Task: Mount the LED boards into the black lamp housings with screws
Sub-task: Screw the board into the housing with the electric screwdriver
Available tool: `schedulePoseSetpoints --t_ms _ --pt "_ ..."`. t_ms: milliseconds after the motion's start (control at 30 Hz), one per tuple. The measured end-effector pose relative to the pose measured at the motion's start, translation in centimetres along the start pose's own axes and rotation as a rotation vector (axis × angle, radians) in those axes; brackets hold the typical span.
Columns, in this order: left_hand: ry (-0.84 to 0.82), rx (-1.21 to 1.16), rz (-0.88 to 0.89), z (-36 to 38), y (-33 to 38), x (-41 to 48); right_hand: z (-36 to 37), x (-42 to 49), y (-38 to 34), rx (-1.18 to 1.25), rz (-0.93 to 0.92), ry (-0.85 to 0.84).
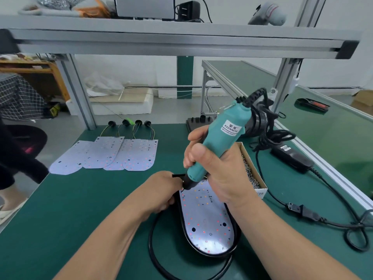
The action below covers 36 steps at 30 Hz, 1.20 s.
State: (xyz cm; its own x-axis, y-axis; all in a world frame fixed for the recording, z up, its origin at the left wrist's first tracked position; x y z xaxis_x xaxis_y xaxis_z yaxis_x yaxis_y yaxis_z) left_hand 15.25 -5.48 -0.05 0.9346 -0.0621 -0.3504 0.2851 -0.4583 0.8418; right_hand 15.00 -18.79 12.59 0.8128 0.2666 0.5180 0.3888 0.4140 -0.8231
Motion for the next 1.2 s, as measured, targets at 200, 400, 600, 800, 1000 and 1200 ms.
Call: schedulePoseSetpoints --t_ms 200,400,600,800,1000,1200 --pt "-0.016 -0.063 0.072 0.1 0.8 -0.6 -1.1 -0.9 -1.0 0.018 0.000 0.036" --pt "-0.034 -0.074 0.063 0.4 0.8 -0.7 -0.3 -1.0 -1.7 0.095 0.051 -0.100" --pt "0.048 -0.023 0.124 -0.1 0.9 -0.5 -1.8 -0.6 -3.2 0.087 -0.009 0.069" --pt "0.079 -0.032 0.094 -0.8 1.0 -0.6 -11.4 -0.9 -3.1 0.001 0.201 0.440" --pt "0.332 -0.117 0.135 -3.9 1.0 -0.9 -21.5 -4.5 -1.5 -0.559 0.489 0.499" --pt "0.335 -0.196 0.324 -4.1 5.0 -2.2 -23.9 -5.8 -0.5 -1.031 0.643 0.403"
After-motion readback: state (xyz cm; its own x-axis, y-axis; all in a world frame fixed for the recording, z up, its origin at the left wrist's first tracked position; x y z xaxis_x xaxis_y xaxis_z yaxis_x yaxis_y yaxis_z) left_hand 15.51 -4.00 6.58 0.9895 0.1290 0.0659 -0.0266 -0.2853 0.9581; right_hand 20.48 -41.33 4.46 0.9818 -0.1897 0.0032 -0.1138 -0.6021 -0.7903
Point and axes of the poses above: each hand's wrist, its own x-axis towards the middle knuckle, its own z-axis out of the palm, y = z × x, the point moved 10 cm from there along x, towards the middle knuckle, and after that the axes turned 1 degree about y, right-handed, at the moved point
